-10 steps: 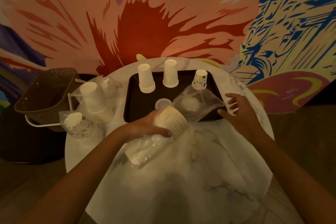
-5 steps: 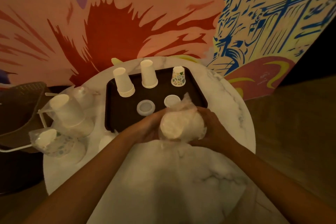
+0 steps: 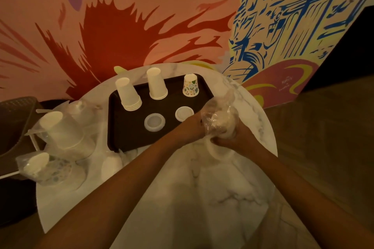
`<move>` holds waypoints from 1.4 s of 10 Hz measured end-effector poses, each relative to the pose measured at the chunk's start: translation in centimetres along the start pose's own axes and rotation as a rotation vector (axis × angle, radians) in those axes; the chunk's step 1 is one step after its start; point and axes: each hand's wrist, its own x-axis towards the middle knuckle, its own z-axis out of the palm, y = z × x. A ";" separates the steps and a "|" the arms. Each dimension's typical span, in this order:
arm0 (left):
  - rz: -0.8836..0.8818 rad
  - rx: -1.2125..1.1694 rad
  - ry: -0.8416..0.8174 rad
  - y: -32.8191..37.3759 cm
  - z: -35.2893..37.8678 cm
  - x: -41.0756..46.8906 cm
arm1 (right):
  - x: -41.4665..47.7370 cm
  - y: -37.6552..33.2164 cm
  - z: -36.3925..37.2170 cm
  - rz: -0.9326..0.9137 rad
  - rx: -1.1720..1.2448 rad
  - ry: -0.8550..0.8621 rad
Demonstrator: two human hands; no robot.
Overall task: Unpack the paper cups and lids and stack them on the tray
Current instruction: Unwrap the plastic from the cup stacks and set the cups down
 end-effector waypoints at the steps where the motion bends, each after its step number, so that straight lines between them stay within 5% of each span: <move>1: 0.057 0.116 0.061 1.7 -0.3 -0.2 | 0.5 -0.1 0.0 0.004 -0.066 0.126; 3: 0.034 -0.021 0.149 2.2 -0.8 0.2 | 0.8 -1.4 0.5 0.070 -0.089 0.192; 5: 0.128 -0.240 0.290 2.5 -1.9 -0.1 | 0.8 -3.9 -0.7 -0.109 -0.027 0.219; 7: 0.147 -0.486 0.159 1.5 -3.0 -0.7 | 1.4 -5.2 -1.5 -0.125 0.004 0.223; 8: 0.103 -0.480 0.061 1.1 -2.9 -1.4 | 1.8 -6.6 -1.9 -0.143 0.078 0.255; 11: 0.269 -0.526 0.331 4.1 -2.1 -1.3 | 3.0 -15.1 -4.0 -0.308 0.301 0.320; 14: 0.170 -0.349 0.299 2.8 -5.0 -4.7 | 3.6 -17.5 -3.0 -0.257 0.524 0.258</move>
